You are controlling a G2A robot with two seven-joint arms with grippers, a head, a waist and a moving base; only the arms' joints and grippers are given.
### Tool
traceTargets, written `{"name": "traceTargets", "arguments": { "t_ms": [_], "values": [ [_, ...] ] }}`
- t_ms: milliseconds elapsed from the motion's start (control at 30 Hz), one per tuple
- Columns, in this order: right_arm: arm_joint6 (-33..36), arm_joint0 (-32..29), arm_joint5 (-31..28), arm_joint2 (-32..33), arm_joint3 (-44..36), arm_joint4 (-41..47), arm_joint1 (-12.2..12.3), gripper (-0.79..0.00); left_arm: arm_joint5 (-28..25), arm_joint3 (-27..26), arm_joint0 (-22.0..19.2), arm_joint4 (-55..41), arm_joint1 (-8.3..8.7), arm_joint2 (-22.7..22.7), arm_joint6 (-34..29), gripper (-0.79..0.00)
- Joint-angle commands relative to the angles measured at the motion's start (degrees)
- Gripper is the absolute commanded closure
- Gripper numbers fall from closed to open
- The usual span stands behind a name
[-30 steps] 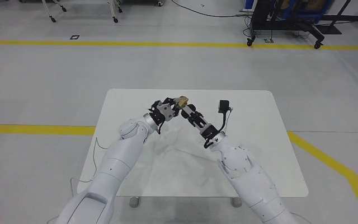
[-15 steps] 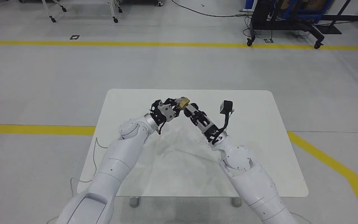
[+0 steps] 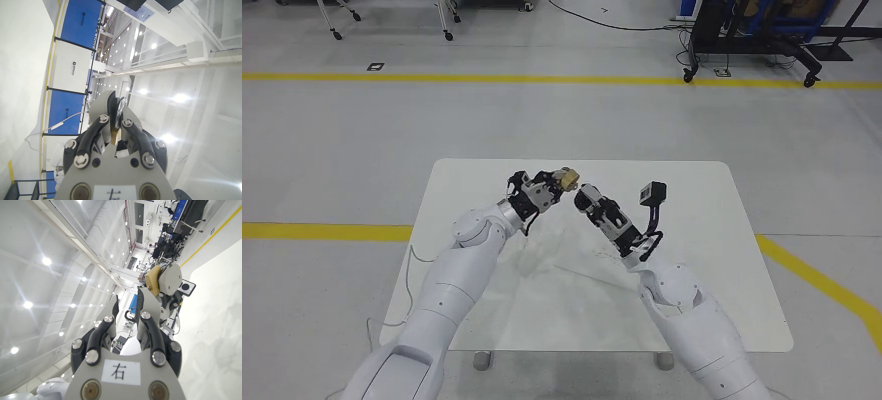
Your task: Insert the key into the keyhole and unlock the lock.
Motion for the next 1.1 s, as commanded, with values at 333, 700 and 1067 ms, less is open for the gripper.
{"name": "traceTargets", "arguments": {
  "t_ms": [333, 700, 1067],
  "values": [
    [8.52, 2.27, 1.66, 0.25, 5.07, 13.12, -0.37, -0.336, -1.57, -1.18, 0.71, 0.10, -0.08, -0.19, -1.07, 0.000],
    [13.09, 4.43, 3.48, -0.89, 8.25, 18.49, -0.86, -0.240, -1.93, -1.07, 0.57, 0.33, -0.29, 0.13, -2.04, 0.000],
    [13.54, 5.72, 4.27, -1.35, 10.05, 19.71, -1.23, 0.000, -2.10, -0.62, 0.33, 0.48, -0.41, 0.13, -2.57, 0.000]
  ]
}}
